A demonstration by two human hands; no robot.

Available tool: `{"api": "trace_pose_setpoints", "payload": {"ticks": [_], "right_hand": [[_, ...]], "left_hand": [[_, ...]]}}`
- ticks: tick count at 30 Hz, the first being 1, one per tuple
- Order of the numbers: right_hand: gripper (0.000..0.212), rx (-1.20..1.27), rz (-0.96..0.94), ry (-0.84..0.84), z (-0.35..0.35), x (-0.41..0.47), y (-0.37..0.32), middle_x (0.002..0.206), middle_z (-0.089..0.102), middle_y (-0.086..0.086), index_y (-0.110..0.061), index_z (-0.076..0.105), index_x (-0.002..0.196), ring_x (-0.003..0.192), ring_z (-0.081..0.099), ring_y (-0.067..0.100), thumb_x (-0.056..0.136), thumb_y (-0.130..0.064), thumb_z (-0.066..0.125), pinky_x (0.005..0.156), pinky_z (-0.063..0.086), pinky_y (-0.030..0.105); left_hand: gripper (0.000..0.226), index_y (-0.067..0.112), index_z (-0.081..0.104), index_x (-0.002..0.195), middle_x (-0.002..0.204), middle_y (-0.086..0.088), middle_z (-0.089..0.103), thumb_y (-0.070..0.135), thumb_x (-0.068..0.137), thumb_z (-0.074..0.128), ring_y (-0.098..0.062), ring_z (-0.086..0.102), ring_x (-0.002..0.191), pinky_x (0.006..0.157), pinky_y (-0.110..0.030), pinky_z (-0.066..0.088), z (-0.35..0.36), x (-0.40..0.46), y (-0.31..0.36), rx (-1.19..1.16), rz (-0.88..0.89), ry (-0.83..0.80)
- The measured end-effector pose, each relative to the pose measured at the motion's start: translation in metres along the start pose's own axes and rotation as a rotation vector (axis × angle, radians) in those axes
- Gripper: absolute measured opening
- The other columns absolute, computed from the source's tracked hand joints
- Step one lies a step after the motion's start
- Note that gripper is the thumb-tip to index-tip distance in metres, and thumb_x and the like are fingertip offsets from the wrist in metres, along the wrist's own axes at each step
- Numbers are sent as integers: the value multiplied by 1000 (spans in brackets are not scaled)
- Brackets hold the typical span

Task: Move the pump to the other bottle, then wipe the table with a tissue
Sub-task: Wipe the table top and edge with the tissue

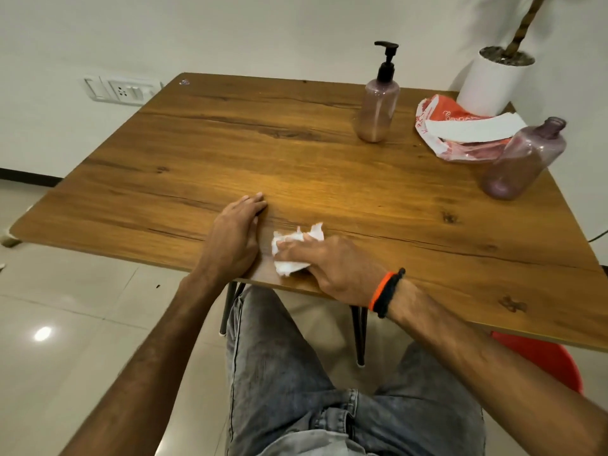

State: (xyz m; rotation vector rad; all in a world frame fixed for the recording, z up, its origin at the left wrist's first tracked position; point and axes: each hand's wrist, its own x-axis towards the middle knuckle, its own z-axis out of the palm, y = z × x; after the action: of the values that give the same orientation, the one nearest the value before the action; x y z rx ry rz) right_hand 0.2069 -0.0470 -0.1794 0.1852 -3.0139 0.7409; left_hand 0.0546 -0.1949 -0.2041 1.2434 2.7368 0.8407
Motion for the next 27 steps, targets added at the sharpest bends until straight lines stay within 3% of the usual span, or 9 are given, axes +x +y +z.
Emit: {"api": "trace_pose_setpoints", "payload": {"ticks": [3,5,8,12,17,19,23,27], "right_hand": [[41,50,-81,-91,4,-17,-17,136,59,5,-19,60,130,119,59,24,93,-5,48,101,45,41],[41,166,-95,-104,-8,-18,-20,123,68,6,-21,64,126,105,65,21,92,-4,47,89,50,35],[43,297,-40,69,-29,-2,-11,123,68,0,-23,62,127,109,63,12,93,-2,47,91,52,28],[50,121,61,283,-38,42,6,127,66,1,-22,63,127,121,59,13,88,4,44,103,46,30],[47,-126,37,77,-8,64,8,129,64,10,-23,58,130,116,60,30,92,-1,44,98,47,43],[46,-91,-1,7,4,57,6,139,56,8,-22,57,132,124,54,32,93,-1,43,105,42,46],[40,-7,-104,-49,10,23,-4,137,58,7,-21,58,131,123,57,27,95,-9,45,104,42,45],[47,97,-182,-141,14,-16,-18,132,62,10,-16,62,128,120,60,29,90,6,46,103,44,47]], "left_hand": [[40,11,51,137,149,-3,45,11,98,41,-22,36,141,118,-44,27,-2,-10,-5,-7,3,17],[40,11,52,137,149,-3,46,11,98,41,-22,36,141,117,-45,28,-3,-11,-6,-6,9,24],[41,11,52,137,149,-3,46,13,98,40,-22,37,140,116,-45,29,-3,-11,-6,-13,11,28],[46,14,52,137,148,-2,47,22,95,34,-22,37,140,115,-47,31,-4,-13,-6,-21,4,27],[42,14,51,137,147,-3,48,14,97,39,-21,38,140,116,-46,31,-3,-13,-7,-32,11,32],[40,13,51,137,148,-2,47,14,98,40,-20,37,140,116,-45,31,-3,-12,-7,-36,1,32],[40,12,51,137,148,-2,47,11,98,40,-20,37,141,116,-45,30,-2,-11,-6,-33,-3,33],[40,13,52,136,147,-2,48,10,98,39,-21,38,140,117,-44,29,0,-11,-7,-24,-6,45]]}}
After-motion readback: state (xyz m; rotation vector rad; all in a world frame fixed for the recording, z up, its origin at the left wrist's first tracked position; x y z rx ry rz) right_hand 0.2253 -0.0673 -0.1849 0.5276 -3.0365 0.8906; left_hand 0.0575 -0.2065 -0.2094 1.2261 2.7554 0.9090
